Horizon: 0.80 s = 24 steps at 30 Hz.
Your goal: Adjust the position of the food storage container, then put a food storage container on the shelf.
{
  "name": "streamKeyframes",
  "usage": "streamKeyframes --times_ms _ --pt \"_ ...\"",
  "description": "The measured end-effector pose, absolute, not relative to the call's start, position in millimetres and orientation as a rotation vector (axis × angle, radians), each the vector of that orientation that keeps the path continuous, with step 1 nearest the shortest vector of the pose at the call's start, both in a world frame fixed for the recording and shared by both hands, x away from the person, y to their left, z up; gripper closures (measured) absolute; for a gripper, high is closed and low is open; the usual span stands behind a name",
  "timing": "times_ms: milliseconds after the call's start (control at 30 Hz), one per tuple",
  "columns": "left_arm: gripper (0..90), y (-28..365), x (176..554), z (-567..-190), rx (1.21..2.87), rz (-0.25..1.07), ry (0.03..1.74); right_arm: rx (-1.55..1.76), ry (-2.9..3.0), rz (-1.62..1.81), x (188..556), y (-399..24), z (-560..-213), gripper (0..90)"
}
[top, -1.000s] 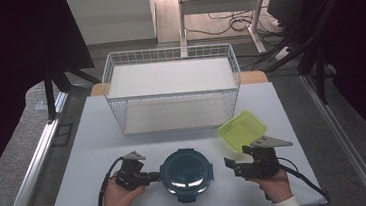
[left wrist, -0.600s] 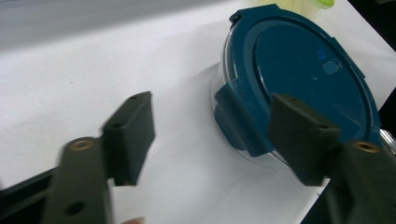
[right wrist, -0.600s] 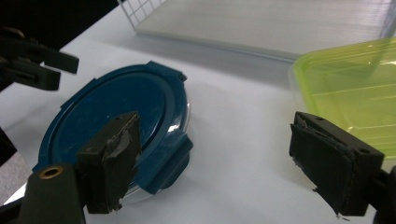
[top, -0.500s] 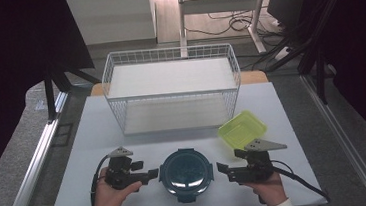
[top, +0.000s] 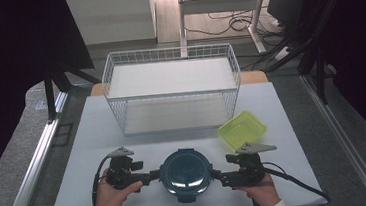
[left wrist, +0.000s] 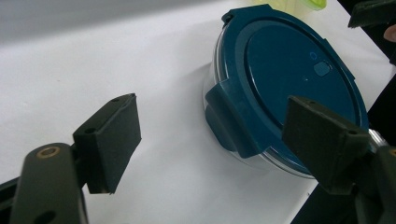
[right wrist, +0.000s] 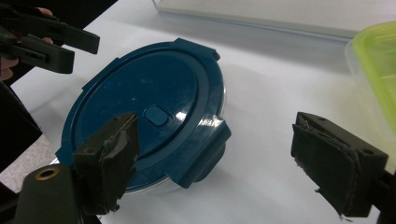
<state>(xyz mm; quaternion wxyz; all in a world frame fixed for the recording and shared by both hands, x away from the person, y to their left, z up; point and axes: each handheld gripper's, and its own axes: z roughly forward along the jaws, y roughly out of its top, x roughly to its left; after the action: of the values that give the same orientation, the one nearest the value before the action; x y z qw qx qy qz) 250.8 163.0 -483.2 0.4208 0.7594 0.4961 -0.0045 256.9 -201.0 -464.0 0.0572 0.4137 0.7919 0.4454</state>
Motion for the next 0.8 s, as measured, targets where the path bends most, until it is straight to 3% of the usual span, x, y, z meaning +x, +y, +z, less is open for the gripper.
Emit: streamKeyframes --times_ms 400,800 --pt "14.1 160.6 254.7 -488.5 1.831 -0.050 1.250 1.308 2.442 1.355 257.7 -193.5 -472.2 15.1" --pt "13.3 159.7 261.1 -498.6 1.763 -0.173 1.240 1.453 2.462 1.367 259.1 -183.7 -485.4 14.6"
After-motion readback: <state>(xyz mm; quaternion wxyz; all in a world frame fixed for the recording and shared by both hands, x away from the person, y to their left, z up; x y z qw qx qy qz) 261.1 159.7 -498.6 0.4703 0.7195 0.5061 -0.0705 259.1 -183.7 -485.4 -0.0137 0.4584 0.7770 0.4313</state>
